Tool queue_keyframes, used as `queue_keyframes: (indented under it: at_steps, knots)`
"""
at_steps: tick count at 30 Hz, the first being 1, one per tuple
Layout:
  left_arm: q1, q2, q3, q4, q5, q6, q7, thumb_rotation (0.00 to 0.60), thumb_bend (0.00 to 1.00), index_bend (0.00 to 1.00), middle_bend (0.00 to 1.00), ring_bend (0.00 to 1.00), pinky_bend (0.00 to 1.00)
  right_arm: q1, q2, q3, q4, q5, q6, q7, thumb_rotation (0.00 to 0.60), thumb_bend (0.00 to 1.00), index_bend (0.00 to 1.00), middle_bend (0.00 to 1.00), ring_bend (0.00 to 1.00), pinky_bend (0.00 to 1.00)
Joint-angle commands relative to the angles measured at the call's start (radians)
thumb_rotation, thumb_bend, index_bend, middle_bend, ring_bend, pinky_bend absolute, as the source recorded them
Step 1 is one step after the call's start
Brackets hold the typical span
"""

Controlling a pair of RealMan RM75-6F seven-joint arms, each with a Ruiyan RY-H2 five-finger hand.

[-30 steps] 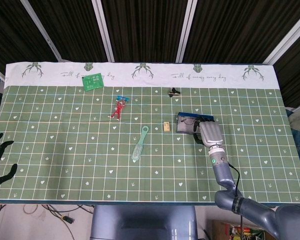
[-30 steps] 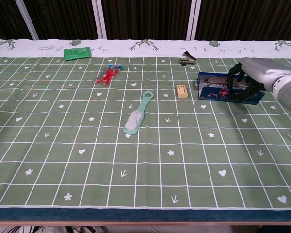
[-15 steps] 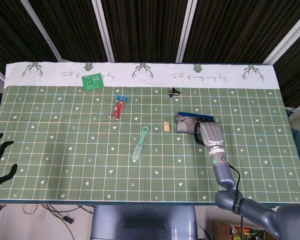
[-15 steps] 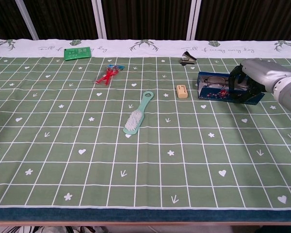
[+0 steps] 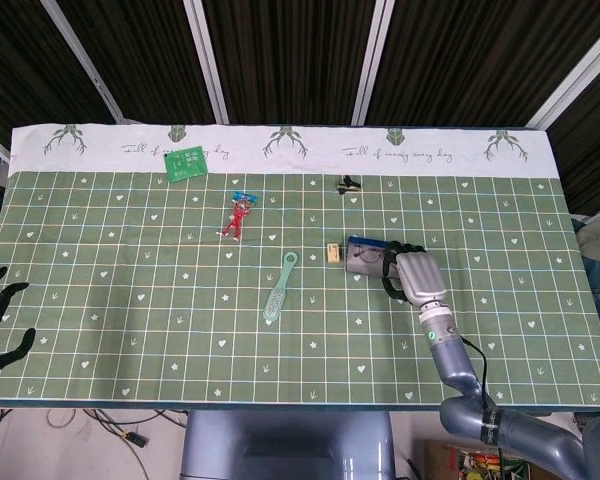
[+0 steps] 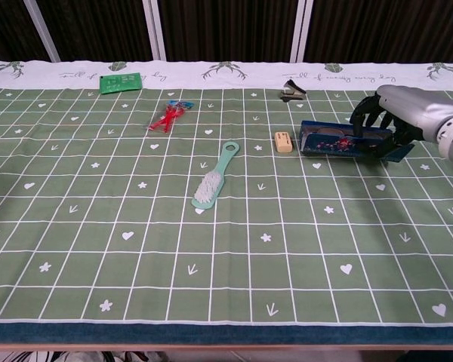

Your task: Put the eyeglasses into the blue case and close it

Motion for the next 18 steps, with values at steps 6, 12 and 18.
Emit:
queue_keyframes:
  at_steps: [6, 12, 18]
  knots:
    - [0.000, -0.002, 0.002, 0.000, 0.002, 0.000, 0.007, 0.600, 0.36, 0.20, 0.00, 0.00, 0.00, -0.022, 0.102, -0.025, -0.136, 0.025, 0.001, -0.091, 0.600, 0.59, 0.73, 0.27, 0.29, 0.25]
    - [0.001, -0.003, 0.001, -0.001, 0.001, 0.004, 0.008, 0.600, 0.36, 0.20, 0.00, 0.00, 0.00, 0.002, 0.110, -0.016, -0.136, 0.068, -0.037, -0.117, 0.600, 0.60, 0.75, 0.27, 0.29, 0.25]
    - [0.001, -0.002, 0.001, -0.002, 0.000, 0.003, 0.007, 0.600, 0.36, 0.20, 0.00, 0.00, 0.00, 0.033, 0.107, -0.003, -0.110, 0.127, -0.083, -0.137, 0.600, 0.60, 0.75, 0.27, 0.29, 0.25]
